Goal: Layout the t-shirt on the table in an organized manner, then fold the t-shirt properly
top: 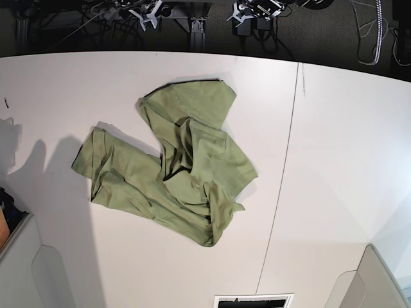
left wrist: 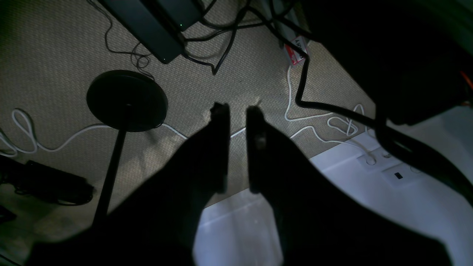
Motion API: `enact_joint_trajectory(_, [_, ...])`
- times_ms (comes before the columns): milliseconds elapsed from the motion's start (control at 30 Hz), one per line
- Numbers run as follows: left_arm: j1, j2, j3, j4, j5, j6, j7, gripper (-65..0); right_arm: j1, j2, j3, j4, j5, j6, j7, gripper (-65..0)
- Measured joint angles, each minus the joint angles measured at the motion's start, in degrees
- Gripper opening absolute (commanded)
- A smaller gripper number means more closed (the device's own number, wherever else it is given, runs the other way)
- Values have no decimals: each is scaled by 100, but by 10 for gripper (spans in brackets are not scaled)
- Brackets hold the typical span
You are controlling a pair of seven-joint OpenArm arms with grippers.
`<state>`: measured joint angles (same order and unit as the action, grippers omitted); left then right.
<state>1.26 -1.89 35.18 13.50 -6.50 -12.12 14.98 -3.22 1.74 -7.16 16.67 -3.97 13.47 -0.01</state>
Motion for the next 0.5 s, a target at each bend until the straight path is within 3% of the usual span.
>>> enact_joint_trajectory(167, [0,0,0,33,11,-15,282,-538,-24,0,0,37,-44,0,0,-650])
enact_joint_trajectory(267, [96,-22,0,210,131,-20,570,-538,-162,2,0,221,-507,2,9,-650])
enact_joint_trajectory(500, [949,-426,-114,1703,155,-17,686,-538,-1010,127,-4,1377,-789,101,-20,-650])
